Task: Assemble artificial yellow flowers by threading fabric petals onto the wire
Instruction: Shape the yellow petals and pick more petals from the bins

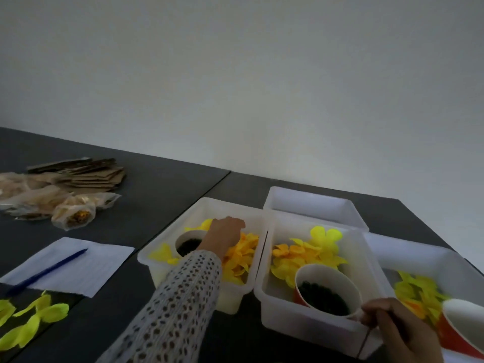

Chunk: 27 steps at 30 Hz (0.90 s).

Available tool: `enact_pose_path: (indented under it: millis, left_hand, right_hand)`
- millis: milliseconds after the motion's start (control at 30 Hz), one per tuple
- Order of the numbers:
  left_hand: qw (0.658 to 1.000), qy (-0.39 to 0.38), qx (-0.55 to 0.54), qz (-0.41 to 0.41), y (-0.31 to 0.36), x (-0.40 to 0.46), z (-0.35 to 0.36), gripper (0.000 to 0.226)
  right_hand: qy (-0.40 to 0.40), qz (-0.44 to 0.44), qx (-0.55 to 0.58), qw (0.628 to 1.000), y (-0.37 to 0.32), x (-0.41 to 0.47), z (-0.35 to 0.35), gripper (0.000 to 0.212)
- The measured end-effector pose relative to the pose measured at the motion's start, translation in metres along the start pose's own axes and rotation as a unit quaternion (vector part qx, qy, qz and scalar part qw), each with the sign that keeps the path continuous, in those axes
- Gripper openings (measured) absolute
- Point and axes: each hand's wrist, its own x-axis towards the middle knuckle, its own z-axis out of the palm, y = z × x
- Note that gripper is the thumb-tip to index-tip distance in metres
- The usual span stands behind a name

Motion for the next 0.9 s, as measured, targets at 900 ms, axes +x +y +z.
enact_pose_path:
  millis: [900]
  left_hand:
    - [0.948,0.205,-0.243,-0.032,0.0,0.014,-0.012,0.015]
  right_hand:
    - [0.003,0.015,-0.004,1.0,-0.005,-0.007,0.008,0.05]
